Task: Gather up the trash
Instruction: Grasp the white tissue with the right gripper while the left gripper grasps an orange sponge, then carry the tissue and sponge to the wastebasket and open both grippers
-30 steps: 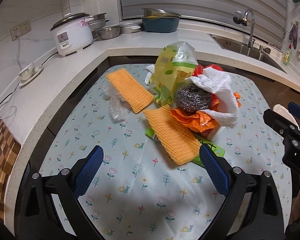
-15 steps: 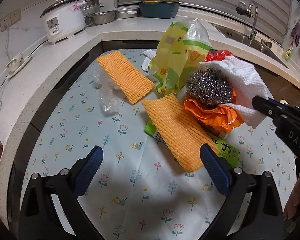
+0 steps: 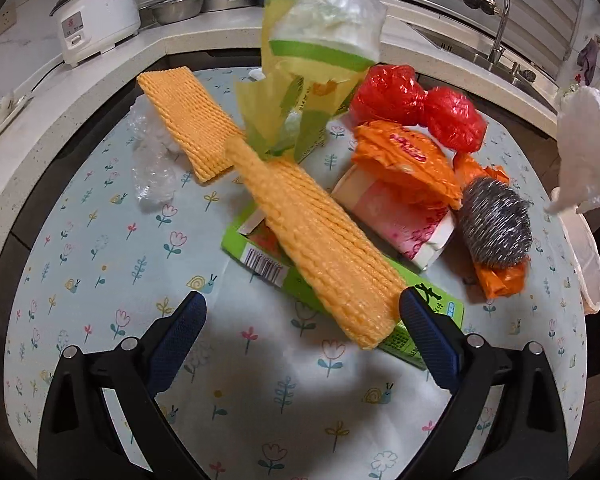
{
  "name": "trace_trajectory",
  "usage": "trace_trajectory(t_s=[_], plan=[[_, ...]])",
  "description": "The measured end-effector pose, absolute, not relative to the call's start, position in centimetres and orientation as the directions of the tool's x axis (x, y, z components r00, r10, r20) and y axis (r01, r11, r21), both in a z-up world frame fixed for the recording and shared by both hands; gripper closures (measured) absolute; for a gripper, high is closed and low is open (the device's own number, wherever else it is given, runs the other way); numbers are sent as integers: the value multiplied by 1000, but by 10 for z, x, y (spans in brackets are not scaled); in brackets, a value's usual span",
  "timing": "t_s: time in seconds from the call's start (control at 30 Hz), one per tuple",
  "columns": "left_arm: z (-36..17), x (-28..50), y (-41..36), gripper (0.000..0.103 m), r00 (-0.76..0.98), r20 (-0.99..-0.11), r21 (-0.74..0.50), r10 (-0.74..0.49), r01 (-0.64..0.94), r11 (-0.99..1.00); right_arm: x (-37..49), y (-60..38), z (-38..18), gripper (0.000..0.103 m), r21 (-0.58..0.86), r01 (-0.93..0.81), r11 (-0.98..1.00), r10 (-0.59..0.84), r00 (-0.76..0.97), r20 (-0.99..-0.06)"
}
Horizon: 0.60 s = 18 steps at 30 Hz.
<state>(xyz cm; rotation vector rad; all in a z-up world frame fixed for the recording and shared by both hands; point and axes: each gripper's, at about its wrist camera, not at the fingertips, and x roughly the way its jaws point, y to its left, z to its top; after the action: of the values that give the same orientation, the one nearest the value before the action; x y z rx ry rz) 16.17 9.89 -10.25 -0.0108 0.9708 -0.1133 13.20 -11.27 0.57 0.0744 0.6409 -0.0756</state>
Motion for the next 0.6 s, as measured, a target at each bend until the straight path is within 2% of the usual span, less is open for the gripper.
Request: trace_trajectory(t_s=[0.13,0.23,0.3,0.37,0.4,0.43,0.47,0.53,0.6], plan=[[-102,167,90,10,565,-819,-58,-104,98,993,131,-126,3,101,51,126,991,-70,794,-604],[-103,171,89,17,560,-820,-78,-117,94,993,131,-131,-7,101,59,142,988,-75,780,-622],[-103,171,90,33,555,-821,-91,-136,108,990,132,-133,-15,101,65,147,987,-73,767,-637],[-101,171,88,59,551,-817,-113,-167,130,985,131,-134,-22,101,72,148,986,-67,759,-648],[-100,170,85,67,554,-815,-109,-169,141,984,130,-133,-25,101,76,148,986,-63,756,-652],[-98,168,82,80,557,-813,-102,-170,152,983,130,-133,-27,101,79,146,986,-59,754,-655],[-97,167,80,88,559,-812,-94,-169,160,983,129,-132,-28,101,80,144,986,-56,752,-657],[-94,164,77,93,566,-808,-89,-167,164,982,127,-131,-29,101,83,140,987,-51,752,-658],[-89,161,76,93,573,-800,-96,-178,170,981,124,-132,-28,101,87,138,987,-48,754,-655]])
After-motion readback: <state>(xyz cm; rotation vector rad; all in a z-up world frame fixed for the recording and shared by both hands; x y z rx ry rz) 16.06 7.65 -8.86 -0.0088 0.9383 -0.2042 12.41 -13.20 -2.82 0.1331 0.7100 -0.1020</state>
